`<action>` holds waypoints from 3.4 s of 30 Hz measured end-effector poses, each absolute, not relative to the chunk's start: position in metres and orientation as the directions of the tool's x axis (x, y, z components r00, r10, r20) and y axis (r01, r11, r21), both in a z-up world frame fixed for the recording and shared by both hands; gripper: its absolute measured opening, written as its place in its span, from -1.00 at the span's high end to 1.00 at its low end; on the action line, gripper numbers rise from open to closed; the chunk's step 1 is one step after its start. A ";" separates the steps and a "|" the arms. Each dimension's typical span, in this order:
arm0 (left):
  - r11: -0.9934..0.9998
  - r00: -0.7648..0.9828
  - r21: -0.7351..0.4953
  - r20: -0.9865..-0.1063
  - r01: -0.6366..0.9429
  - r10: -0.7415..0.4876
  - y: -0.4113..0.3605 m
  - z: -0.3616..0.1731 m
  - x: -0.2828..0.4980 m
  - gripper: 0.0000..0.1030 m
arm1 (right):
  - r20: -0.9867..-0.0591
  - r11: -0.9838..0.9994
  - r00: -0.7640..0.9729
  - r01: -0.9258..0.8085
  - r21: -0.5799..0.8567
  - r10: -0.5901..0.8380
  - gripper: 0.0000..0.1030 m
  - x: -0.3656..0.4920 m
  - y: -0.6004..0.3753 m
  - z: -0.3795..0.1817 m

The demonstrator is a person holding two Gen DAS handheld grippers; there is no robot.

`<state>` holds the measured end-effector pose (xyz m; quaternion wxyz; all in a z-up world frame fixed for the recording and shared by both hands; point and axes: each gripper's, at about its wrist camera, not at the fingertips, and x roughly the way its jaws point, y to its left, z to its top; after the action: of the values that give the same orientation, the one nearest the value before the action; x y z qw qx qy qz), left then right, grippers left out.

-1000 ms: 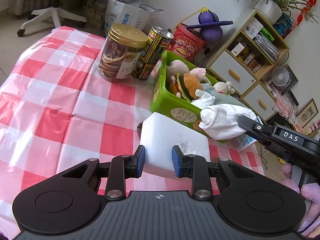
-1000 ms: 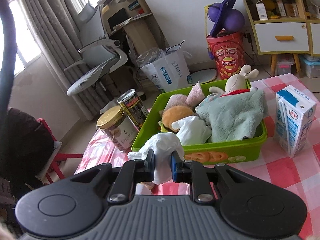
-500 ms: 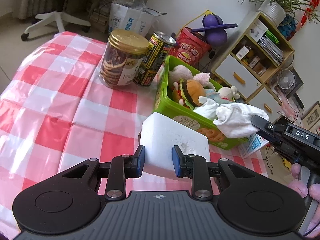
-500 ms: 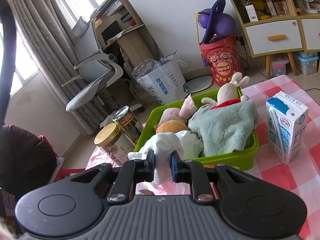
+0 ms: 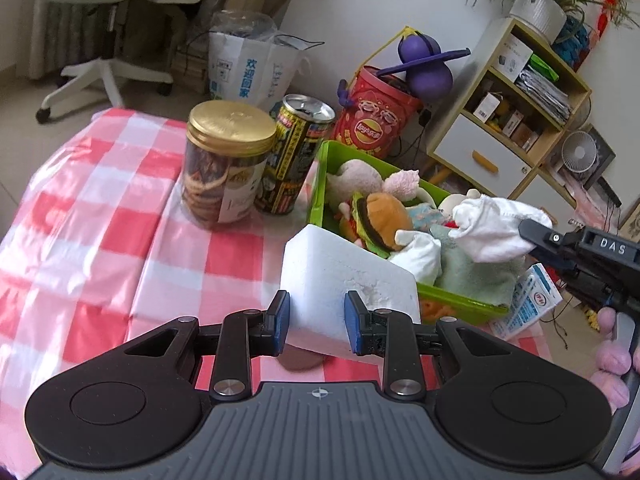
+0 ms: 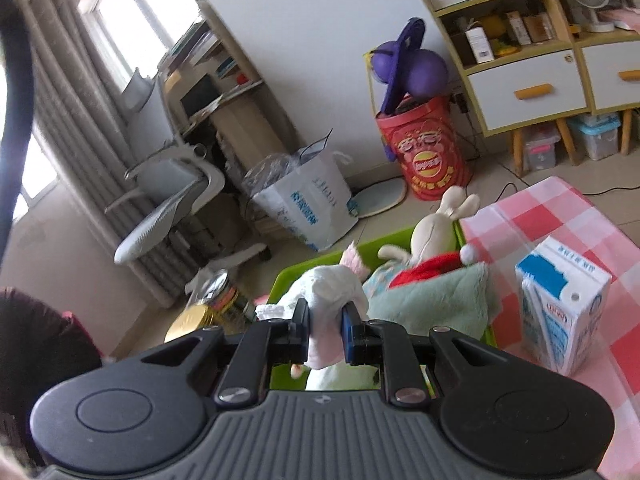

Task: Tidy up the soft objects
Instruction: 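Carry the foam block and white cloth into the green bin and open both tools, then move both tools toward the two round brown compacts on the table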

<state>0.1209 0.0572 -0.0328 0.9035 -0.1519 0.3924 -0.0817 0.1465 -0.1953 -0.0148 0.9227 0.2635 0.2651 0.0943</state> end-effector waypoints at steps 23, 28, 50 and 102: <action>0.971 0.757 -0.213 -0.615 0.109 -0.220 0.012 -0.021 0.189 0.55 | -0.414 0.820 0.869 0.016 0.572 0.272 0.90 0.189 -0.204 -0.026; 0.971 0.773 -0.206 -0.595 0.120 -0.222 -0.007 -0.024 0.210 0.59 | -0.426 0.813 0.862 0.029 0.582 0.274 0.90 0.196 -0.202 -0.032; 0.979 0.767 -0.171 -0.612 0.108 -0.192 -0.003 -0.052 0.202 0.26 | -0.529 0.892 0.801 -0.012 0.452 0.279 0.45 0.198 -0.179 -0.041; 0.992 0.650 -0.043 -0.752 0.122 -0.113 0.086 -0.093 0.078 -0.90 | -0.730 0.992 0.673 -0.062 0.109 0.122 -0.34 0.050 -0.143 -0.092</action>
<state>0.0776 0.0858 -0.0930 0.9082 0.0056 0.4134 -0.0647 0.0501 -0.1426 -0.0924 0.9137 0.0376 0.4014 0.0503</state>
